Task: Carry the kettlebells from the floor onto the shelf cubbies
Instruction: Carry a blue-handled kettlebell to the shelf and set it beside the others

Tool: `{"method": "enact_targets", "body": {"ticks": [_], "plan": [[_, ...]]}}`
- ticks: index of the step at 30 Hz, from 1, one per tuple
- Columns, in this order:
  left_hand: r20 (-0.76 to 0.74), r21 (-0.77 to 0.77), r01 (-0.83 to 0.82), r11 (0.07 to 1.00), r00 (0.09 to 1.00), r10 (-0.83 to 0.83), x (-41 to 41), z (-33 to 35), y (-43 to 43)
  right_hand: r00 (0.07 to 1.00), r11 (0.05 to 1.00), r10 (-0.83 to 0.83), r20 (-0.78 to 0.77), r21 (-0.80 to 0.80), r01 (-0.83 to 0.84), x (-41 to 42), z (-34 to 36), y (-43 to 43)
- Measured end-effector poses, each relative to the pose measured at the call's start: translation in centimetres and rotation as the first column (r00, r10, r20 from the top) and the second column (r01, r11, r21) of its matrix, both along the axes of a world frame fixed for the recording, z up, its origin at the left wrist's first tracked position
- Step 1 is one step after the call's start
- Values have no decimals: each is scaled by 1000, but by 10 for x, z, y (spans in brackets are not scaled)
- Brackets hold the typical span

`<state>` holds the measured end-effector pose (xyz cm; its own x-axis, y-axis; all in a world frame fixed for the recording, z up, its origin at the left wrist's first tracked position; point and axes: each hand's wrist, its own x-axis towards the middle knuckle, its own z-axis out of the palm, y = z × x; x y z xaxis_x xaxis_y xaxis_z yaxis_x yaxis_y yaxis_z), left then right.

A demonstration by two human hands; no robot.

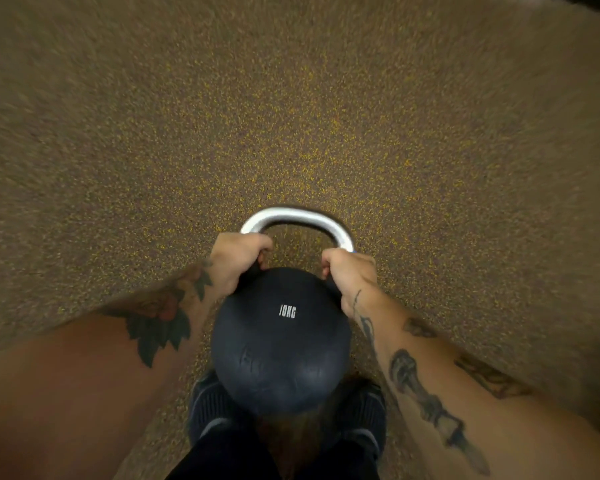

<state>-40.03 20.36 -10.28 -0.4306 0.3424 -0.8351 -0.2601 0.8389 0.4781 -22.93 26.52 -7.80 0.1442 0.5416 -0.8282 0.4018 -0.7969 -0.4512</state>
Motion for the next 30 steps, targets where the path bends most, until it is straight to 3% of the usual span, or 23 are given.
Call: {"method": "enact_targets", "body": {"ticks": [4,9,14,17,24,28,30], "plan": [[-90,204,49,978,995,-32,-14,93,69,997,980,-18,-70,196,31,-14,83,59],[-198,481,108,870,980,-12,-21,274,142,983,875,-44,-176,468,123,-22,261,124],[-233,682,140,718,972,32,-14,513,183,961,740,-34,-274,640,208,-10,502,160],[-249,768,180,614,968,28,-9,656,195,965,608,6,-262,767,204,-2,653,164],[-291,917,268,295,956,35,11,959,201,936,308,-16,-351,889,339,17,951,150],[-305,945,293,144,950,71,22,1064,198,908,173,16,-419,895,410,25,1051,143],[-262,960,253,118,962,76,28,1099,197,903,124,29,-428,898,422,29,1082,144]]}}
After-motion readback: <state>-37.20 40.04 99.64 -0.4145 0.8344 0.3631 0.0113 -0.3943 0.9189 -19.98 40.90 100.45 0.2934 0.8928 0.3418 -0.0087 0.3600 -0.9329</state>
